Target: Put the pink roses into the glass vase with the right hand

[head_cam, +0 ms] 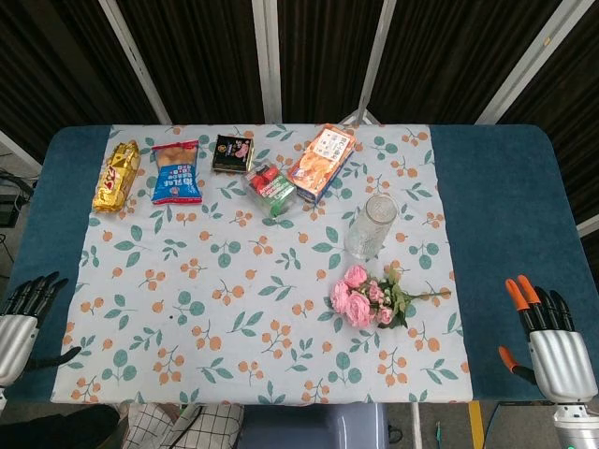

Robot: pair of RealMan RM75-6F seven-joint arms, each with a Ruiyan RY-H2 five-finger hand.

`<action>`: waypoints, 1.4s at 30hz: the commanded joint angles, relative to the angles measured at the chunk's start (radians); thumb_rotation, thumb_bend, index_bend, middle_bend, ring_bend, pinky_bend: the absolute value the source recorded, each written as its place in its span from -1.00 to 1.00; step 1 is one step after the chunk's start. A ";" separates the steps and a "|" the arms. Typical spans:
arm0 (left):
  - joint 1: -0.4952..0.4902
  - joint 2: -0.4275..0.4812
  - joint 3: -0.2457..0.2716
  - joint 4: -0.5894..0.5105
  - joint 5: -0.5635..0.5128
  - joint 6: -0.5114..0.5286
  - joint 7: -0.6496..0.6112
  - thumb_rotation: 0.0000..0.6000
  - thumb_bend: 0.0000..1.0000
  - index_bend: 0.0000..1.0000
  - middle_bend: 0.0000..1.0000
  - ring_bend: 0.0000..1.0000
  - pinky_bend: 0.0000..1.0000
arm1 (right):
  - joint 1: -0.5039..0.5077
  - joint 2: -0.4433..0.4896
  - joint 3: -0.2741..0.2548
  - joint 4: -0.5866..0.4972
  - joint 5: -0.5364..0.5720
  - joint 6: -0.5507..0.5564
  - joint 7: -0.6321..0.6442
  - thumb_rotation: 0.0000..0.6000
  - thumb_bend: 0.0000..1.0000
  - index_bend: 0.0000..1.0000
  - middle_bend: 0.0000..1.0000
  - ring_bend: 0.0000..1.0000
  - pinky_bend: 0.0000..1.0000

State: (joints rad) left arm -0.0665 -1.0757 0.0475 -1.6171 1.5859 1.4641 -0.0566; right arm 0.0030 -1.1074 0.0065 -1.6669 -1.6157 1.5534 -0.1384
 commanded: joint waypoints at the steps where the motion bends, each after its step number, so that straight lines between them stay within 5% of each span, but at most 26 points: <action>1: -0.001 0.000 0.000 0.000 0.000 -0.001 -0.001 1.00 -1.00 -1.00 -1.00 -1.00 -1.00 | -0.001 0.000 0.000 -0.001 -0.001 0.002 0.002 1.00 -0.39 -1.00 -1.00 -1.00 -1.00; 23: 0.003 -0.006 -0.004 0.013 0.008 0.017 0.016 1.00 -1.00 -1.00 -1.00 -1.00 -1.00 | 0.038 -0.008 -0.022 -0.127 -0.045 -0.070 -0.031 1.00 -0.43 -1.00 -1.00 -1.00 -1.00; 33: 0.002 -0.005 -0.004 0.004 0.006 0.011 0.014 1.00 -1.00 -1.00 -1.00 -1.00 -1.00 | 0.154 -0.120 0.022 -0.171 0.026 -0.259 -0.116 1.00 -0.43 -1.00 -1.00 -1.00 -1.00; 42: -0.002 0.001 0.000 0.004 0.007 0.000 -0.002 1.00 -1.00 -1.00 -1.00 -1.00 -1.00 | 0.257 -0.269 0.101 -0.078 0.150 -0.381 -0.148 1.00 -0.43 -1.00 -1.00 -1.00 -1.00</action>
State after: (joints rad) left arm -0.0678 -1.0759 0.0473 -1.6130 1.5931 1.4659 -0.0562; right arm 0.2375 -1.3483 0.0873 -1.7698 -1.4823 1.1909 -0.2803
